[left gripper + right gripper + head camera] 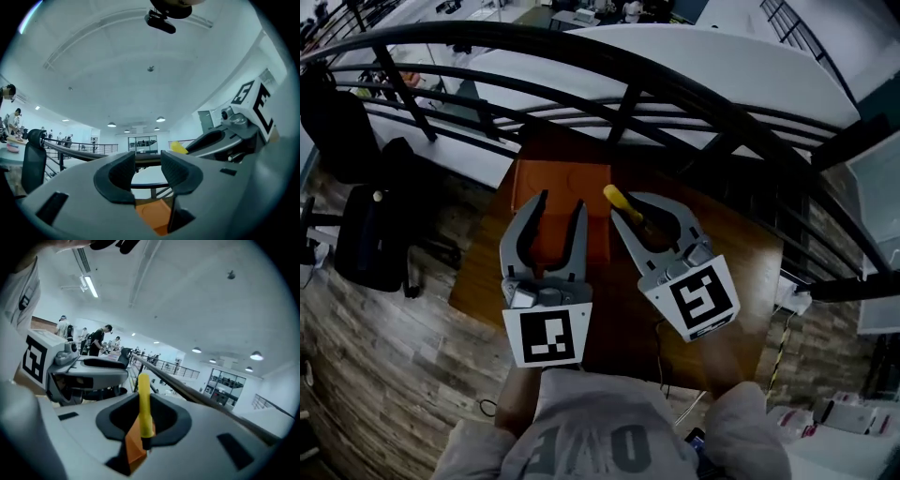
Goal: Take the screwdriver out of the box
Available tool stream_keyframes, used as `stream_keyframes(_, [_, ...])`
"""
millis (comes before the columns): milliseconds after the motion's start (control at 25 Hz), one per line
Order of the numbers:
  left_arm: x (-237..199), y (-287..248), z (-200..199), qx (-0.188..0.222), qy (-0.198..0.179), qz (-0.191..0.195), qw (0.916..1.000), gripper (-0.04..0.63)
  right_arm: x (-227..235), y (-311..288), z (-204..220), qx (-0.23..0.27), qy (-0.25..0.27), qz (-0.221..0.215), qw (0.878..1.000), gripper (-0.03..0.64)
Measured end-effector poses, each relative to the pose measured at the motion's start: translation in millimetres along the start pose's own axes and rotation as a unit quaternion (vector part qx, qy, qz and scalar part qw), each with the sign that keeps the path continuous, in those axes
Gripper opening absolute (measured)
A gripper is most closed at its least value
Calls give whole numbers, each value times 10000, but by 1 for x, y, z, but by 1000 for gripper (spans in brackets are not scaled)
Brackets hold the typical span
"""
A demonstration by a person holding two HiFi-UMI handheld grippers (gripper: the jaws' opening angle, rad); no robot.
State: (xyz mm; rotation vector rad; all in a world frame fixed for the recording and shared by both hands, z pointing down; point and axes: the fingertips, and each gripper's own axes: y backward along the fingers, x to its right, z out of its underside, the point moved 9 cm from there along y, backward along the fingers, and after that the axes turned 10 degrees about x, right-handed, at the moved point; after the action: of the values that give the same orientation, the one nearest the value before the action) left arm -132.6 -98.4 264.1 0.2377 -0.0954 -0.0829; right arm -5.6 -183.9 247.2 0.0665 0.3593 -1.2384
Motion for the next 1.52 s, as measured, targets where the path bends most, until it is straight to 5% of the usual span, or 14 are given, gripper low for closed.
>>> stream_keyframes(200, [43, -15, -37, 294, 52, 590, 9978, 163, 13, 73, -31, 843, -365, 1403, 9858, 81])
stream_keyframes(440, [87, -18, -56, 481, 352, 1147, 9916, 163, 5, 150, -25, 1709, -1218, 3046, 9291, 81])
stream_keyframes(600, [105, -13, -64, 476, 510, 1401, 9877, 163, 1, 185, -15, 1744, -1273, 3575, 9086, 82])
stream_keyframes(960, [125, -10, -61, 411, 562, 1668, 9835, 163, -2, 215, 5, 1410, -1352, 4107, 8906, 83])
stream_keyframes(1520, [125, -14, -57, 366, 582, 1602, 9847, 163, 3, 210, 7, 1400, -1400, 4027, 8937, 83])
